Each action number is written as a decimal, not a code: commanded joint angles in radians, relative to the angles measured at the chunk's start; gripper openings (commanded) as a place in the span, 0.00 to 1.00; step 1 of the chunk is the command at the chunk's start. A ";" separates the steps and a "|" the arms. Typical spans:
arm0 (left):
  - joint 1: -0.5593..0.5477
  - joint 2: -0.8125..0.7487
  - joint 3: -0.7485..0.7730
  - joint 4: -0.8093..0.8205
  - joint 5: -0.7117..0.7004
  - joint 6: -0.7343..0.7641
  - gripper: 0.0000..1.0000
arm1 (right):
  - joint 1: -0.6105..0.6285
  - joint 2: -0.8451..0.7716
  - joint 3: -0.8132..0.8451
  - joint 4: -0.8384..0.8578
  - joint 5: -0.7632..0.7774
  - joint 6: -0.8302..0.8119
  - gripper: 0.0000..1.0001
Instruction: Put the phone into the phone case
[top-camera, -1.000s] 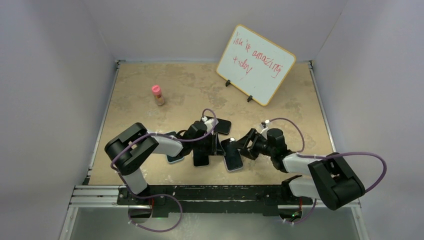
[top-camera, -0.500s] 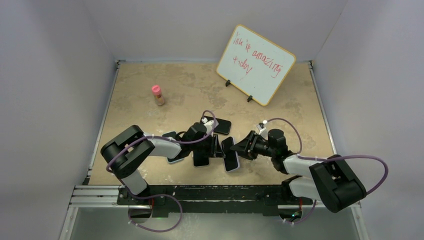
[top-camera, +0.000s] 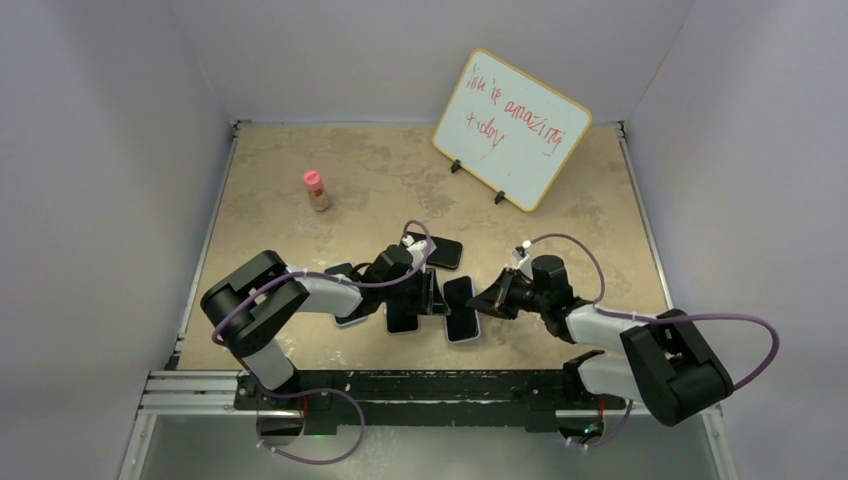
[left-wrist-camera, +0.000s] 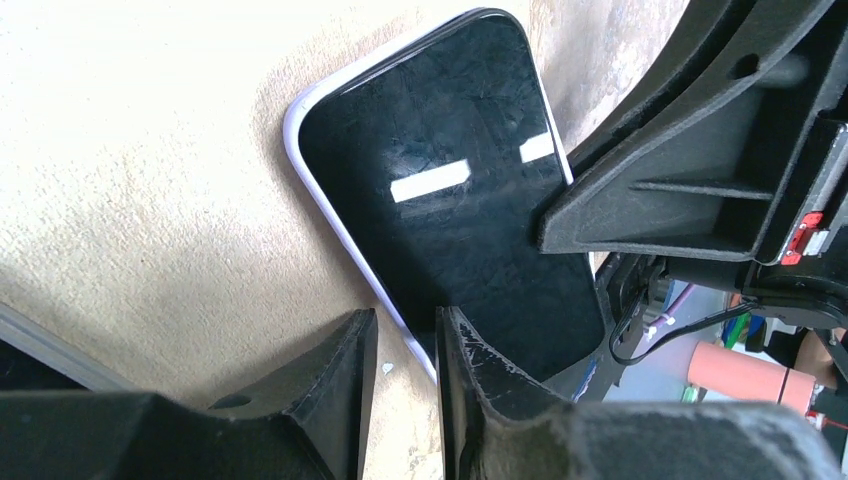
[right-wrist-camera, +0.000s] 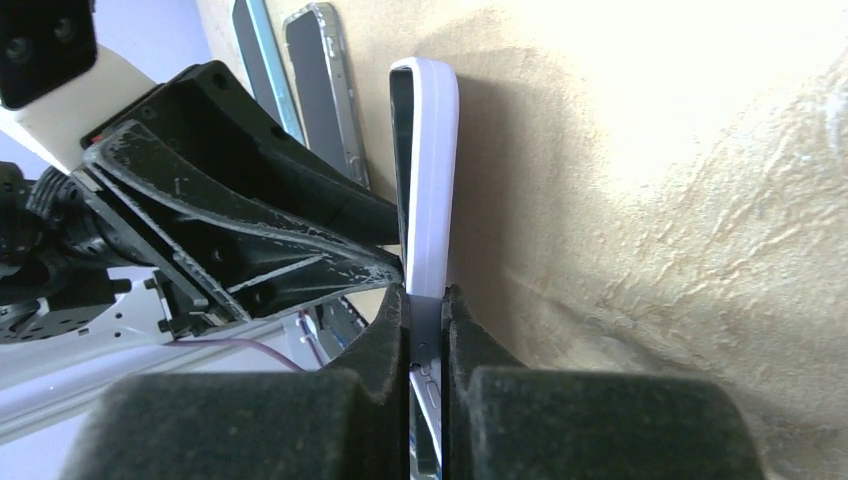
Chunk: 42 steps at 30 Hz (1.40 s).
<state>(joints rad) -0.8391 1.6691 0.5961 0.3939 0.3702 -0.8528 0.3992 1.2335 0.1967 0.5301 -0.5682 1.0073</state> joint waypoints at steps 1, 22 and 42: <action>-0.004 -0.034 0.007 0.012 0.005 0.022 0.31 | 0.007 0.003 0.042 -0.034 0.021 -0.044 0.00; 0.096 -0.437 0.038 -0.181 0.075 0.030 0.91 | 0.007 -0.392 0.037 0.010 0.065 0.034 0.00; 0.102 -0.446 -0.099 0.402 0.284 -0.260 0.58 | 0.007 -0.427 -0.049 0.576 -0.021 0.304 0.00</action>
<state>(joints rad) -0.7414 1.2266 0.5091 0.5968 0.6159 -1.0409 0.4038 0.7753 0.1444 0.8761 -0.5461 1.2346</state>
